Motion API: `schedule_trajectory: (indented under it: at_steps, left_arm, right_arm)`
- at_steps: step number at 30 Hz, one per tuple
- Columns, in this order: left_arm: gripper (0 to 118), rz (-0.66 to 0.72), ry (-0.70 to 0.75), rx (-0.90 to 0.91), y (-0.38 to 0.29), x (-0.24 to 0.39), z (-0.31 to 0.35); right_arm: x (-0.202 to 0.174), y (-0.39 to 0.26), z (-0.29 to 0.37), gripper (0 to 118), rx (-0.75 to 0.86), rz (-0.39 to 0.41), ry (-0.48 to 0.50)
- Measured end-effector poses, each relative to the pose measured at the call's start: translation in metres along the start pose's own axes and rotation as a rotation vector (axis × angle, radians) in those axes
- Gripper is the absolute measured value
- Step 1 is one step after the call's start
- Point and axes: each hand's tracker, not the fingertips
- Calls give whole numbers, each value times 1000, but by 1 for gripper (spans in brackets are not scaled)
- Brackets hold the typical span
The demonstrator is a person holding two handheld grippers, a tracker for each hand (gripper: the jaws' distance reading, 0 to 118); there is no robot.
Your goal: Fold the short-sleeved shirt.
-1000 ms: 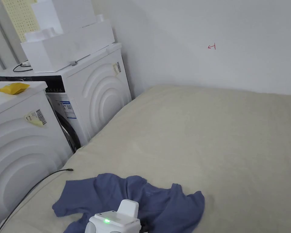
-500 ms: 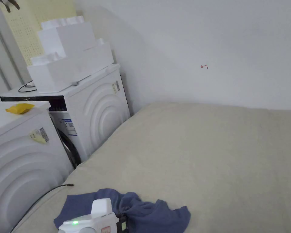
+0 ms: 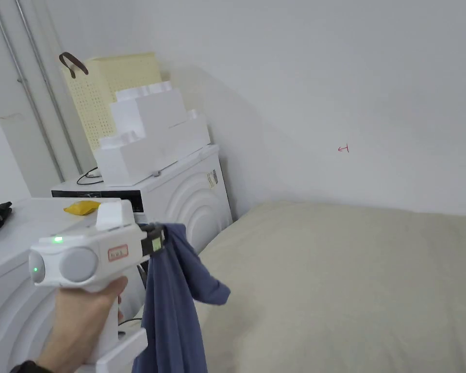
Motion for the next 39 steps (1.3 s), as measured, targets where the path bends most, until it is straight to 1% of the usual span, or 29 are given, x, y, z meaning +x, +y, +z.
schedule_trajectory:
  at_steps: [3,4,5,7,8,10,11,13,15,17,19,20,22,24,25,27,28,29,30,31,32,33,35,37,39]
  left_arm:
    - [1,-86,-31,20,13,34,-6]
    - [1,-78,-53,-4,12,46,-11]
    - [1,-82,-85,-12,7,62,-19]
    - [1,-130,-166,-27,-11,99,-43]
    - [1,-126,-210,-36,-23,127,-55]
    - [1,-123,-346,-86,-47,189,-79]
    - [1,-171,-390,-88,-60,227,-87]
    - [1,-232,-506,-128,-88,307,-99]
    - [1,-219,-673,-187,-122,383,-113]
    - [1,-269,-800,-247,-159,462,-104]
    - [1,-326,-917,-323,-197,529,-91]
    - [1,-322,-957,-337,-219,562,-79]
    - [1,-322,-1065,-432,-253,610,-58]
    - [1,-366,-1135,-472,-285,651,-32]
    - [1,-399,-1137,-499,-299,665,-22]
    - [2,-510,-1167,-522,-326,684,0]
    - [6,-524,-1150,-511,-336,688,5]
    - [15,-532,-1135,-526,-343,690,4]
    - [25,-522,-1113,-541,-349,689,5]
    - [46,-506,-1102,-542,-350,686,3]
    - [62,-467,-1091,-561,-346,677,-4]
    - [67,-405,-1086,-561,-339,665,-9]
    - [73,-334,-1053,-559,-313,631,-15]
    - [75,-227,-1010,-449,-284,581,-18]
    - [78,-158,-918,-383,-253,516,-13]
  right_arm:
    - [9,-3,3,7,8,-19,-6]
    - [12,-4,5,7,10,-24,-9]
    - [15,-4,6,7,11,-32,-12]
    - [22,-5,10,7,10,-43,-18]
    - [26,-6,13,7,10,-46,-24]
    - [38,-7,22,7,22,-51,-35]
    - [45,-7,26,7,29,-63,-52]
    - [64,-8,37,7,49,-91,-93]
    - [84,-11,50,7,75,-113,-165]
    - [106,-14,61,7,79,-135,-234]
    - [126,-17,72,7,88,-176,-292]
    - [138,-20,77,7,94,-208,-311]
    - [156,-25,87,7,102,-256,-341]
    - [172,-29,96,7,111,-281,-370]
    - [177,-31,99,7,107,-288,-383]
    - [185,-35,103,7,108,-297,-397]
    - [187,-36,103,7,105,-302,-399]
    - [189,-37,103,7,102,-309,-404]
    - [190,-39,103,7,103,-314,-404]
    - [191,-41,102,7,104,-317,-401]
    - [190,-41,101,7,102,-321,-394]
    - [188,-41,100,7,101,-317,-384]
    - [180,-38,98,7,109,-294,-364]
    - [167,-32,95,7,130,-233,-335]
    - [151,-24,89,7,145,-189,-286]
